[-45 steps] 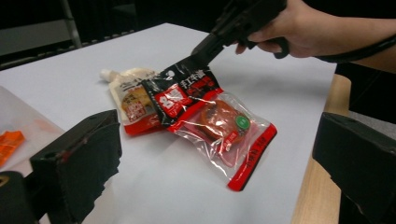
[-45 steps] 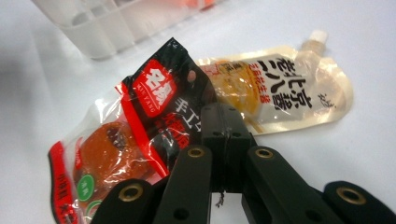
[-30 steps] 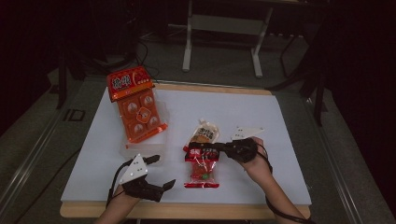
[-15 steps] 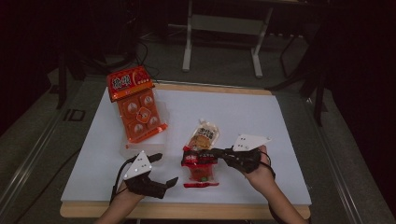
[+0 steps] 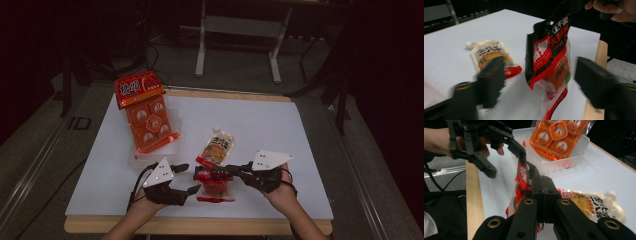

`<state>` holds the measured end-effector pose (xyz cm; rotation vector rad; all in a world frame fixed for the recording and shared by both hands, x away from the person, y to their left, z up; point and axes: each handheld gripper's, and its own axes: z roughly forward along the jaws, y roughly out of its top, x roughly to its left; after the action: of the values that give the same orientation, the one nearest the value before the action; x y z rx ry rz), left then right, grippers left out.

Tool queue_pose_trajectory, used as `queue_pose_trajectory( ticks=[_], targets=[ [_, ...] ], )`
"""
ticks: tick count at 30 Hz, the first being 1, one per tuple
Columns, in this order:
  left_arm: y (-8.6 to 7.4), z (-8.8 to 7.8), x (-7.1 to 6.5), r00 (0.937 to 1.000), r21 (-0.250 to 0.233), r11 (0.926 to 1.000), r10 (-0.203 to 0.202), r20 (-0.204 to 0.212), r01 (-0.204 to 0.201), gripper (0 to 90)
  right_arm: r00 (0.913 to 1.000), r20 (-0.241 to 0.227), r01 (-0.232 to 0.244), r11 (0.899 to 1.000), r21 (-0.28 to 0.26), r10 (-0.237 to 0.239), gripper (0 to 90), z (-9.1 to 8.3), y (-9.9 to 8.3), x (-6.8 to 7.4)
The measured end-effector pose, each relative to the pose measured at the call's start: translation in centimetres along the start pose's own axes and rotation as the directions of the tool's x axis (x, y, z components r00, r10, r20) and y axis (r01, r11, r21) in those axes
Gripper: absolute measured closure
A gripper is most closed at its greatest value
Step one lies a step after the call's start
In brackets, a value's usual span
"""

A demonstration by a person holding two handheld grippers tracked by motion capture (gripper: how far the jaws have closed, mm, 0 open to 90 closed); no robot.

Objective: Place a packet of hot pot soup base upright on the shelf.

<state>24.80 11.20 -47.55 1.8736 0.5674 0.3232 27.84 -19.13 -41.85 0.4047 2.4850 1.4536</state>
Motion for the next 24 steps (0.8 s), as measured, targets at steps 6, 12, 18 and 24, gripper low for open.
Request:
queue_pose_trajectory(
  ticks=[6, 12, 18, 24],
  targets=[
    [0.8, 1.0, 0.2, 0.9995, 0.01, 0.9998, 0.016, 0.026, -0.017, 50.4, 1.0, -0.003, 0.006, 1.0, -0.001, -0.006, 90.0, -0.1, 0.0, 0.2],
    [1.2, 1.4, 0.5, 0.9996, 0.025, 0.9996, 0.013, 0.024, -0.014, 71.1, 1.0, -0.005, 0.005, 1.0, -0.001, -0.005, 90.0, -0.2, 0.1, 0.2],
    [1.3, 1.3, 0.7, 0.9995, 0.018, 0.9997, 0.015, 0.029, -0.016, 85.2, 0.9998, -0.017, -0.006, 1.0, -0.013, 0.005, 90.0, -0.4, 0.0, 0.2],
    [2.0, 0.9, 0.5, 0.9986, 0.03, 0.9988, 0.039, 0.037, -0.04, 87.9, 0.9996, -0.025, -0.016, 1.0, -0.017, 0.015, 90.0, -0.6, 0.2, 0.0]
  ],
)
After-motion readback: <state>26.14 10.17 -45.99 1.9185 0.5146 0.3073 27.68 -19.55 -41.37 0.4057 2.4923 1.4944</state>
